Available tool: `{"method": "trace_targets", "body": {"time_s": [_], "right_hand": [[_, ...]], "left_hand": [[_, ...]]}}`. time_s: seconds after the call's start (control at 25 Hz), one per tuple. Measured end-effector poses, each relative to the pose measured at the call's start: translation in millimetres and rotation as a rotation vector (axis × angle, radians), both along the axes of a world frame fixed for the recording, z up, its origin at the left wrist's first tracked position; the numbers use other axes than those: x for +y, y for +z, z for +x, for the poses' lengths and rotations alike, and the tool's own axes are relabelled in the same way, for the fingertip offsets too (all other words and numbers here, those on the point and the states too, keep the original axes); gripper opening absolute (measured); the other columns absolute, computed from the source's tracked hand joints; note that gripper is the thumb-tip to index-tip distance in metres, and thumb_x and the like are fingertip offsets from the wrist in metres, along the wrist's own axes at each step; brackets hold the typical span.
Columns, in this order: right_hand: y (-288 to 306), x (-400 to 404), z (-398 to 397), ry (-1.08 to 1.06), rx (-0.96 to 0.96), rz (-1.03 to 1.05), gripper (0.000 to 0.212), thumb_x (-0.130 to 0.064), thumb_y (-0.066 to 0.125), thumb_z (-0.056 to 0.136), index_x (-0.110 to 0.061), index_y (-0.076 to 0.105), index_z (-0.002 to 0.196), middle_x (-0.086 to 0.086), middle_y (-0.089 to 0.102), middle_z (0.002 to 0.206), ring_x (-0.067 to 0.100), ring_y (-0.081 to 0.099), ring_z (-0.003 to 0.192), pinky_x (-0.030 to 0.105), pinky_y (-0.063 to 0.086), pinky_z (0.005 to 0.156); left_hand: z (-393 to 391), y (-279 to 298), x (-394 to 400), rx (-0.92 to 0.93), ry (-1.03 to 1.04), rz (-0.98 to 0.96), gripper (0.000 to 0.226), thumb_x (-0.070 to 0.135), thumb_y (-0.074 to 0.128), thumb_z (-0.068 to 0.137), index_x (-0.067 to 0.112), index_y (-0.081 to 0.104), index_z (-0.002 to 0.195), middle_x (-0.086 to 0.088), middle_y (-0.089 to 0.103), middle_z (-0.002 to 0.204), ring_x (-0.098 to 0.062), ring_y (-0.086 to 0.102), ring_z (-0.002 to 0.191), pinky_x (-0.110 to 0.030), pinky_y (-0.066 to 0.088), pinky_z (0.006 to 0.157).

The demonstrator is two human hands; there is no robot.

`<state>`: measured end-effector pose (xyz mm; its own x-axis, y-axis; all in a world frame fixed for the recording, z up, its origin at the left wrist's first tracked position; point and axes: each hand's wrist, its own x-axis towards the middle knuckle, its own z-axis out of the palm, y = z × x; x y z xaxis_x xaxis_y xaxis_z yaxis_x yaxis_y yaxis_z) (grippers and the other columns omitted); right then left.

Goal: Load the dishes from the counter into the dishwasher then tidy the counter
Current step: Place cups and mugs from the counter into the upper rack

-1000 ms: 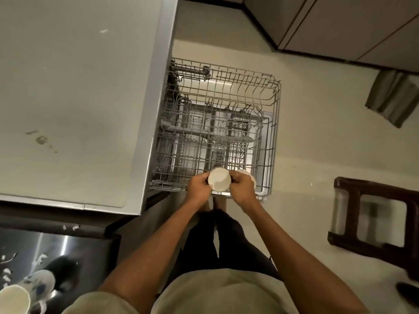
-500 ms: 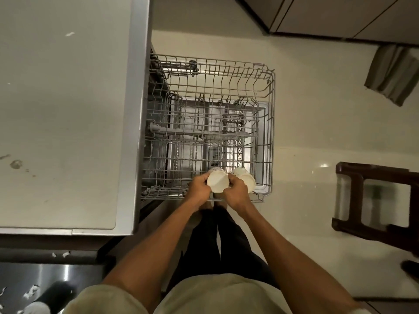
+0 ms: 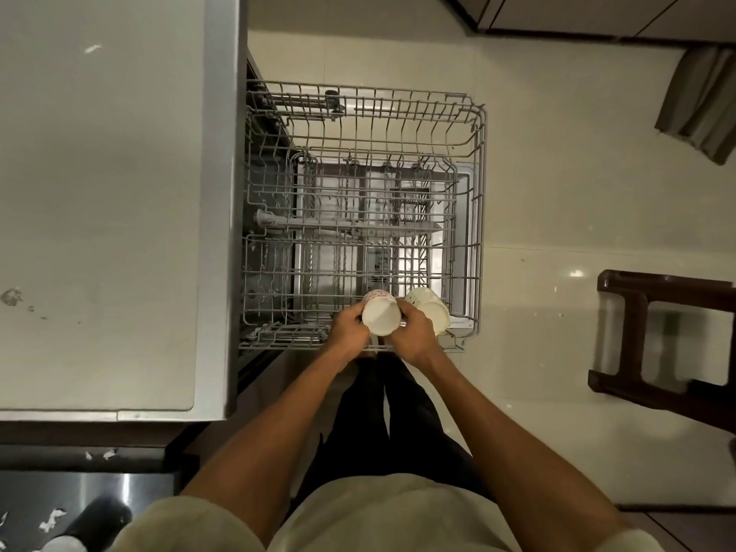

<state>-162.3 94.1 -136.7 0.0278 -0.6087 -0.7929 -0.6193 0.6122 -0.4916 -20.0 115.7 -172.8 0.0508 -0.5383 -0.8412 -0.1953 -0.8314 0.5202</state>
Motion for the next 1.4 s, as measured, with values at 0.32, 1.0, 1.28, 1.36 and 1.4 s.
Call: {"method": "trace_targets", "body": {"time_s": [0.32, 1.0, 1.28, 1.36, 1.4], "right_hand": [[9.1, 7.9, 1.9, -0.084, -0.02, -0.037, 0.061, -0.012, 0.069, 0.077, -0.015, 0.057, 0.136, 0.004, 0.068, 0.122, 0.024, 0.063, 0.111, 0.044, 0.053, 0.097], [28.3, -1.8, 4.7, -0.02, -0.063, 0.008, 0.091, -0.023, 0.068, 0.066, -0.009, 0.041, 0.151, 0.011, 0.046, 0.152, 0.027, 0.051, 0.132, 0.043, 0.045, 0.11], [29.7, -1.6, 5.0, -0.002, -0.026, -0.017, 0.071, -0.027, 0.069, 0.069, -0.014, 0.052, 0.136, 0.007, 0.066, 0.122, 0.024, 0.063, 0.107, 0.047, 0.055, 0.091], [28.7, 0.6, 6.2, 0.006, -0.019, -0.007, 0.069, -0.018, 0.063, 0.075, -0.011, 0.048, 0.142, 0.011, 0.063, 0.128, 0.027, 0.061, 0.111, 0.049, 0.054, 0.094], [27.4, 2.2, 6.2, 0.019, -0.014, -0.005, 0.072, -0.018, 0.06, 0.075, -0.011, 0.045, 0.145, 0.012, 0.061, 0.133, 0.029, 0.059, 0.117, 0.049, 0.052, 0.098]], "left_hand": [[-9.5, 10.7, 8.0, -0.073, -0.068, 0.003, 0.072, -0.004, 0.058, 0.077, 0.027, 0.052, 0.142, 0.01, 0.067, 0.117, -0.01, 0.065, 0.103, -0.028, 0.054, 0.086], [-5.9, 25.5, -5.4, -0.2, -0.292, -0.03, 0.056, 0.009, 0.064, 0.083, 0.027, 0.057, 0.136, -0.003, 0.07, 0.114, -0.025, 0.066, 0.101, -0.044, 0.057, 0.086], [-1.0, 26.4, -6.6, -0.21, -0.252, -0.049, 0.064, 0.0, 0.064, 0.083, 0.028, 0.054, 0.139, 0.0, 0.068, 0.12, -0.016, 0.06, 0.104, -0.028, 0.048, 0.084], [-2.6, 26.6, -3.3, -0.21, -0.266, -0.062, 0.064, 0.003, 0.064, 0.084, 0.028, 0.051, 0.141, -0.003, 0.067, 0.122, -0.02, 0.062, 0.106, -0.034, 0.052, 0.087], [-3.5, 27.8, -1.5, -0.206, -0.272, -0.063, 0.066, 0.003, 0.062, 0.084, 0.027, 0.049, 0.144, -0.004, 0.066, 0.125, -0.022, 0.062, 0.109, -0.038, 0.053, 0.09]]}}
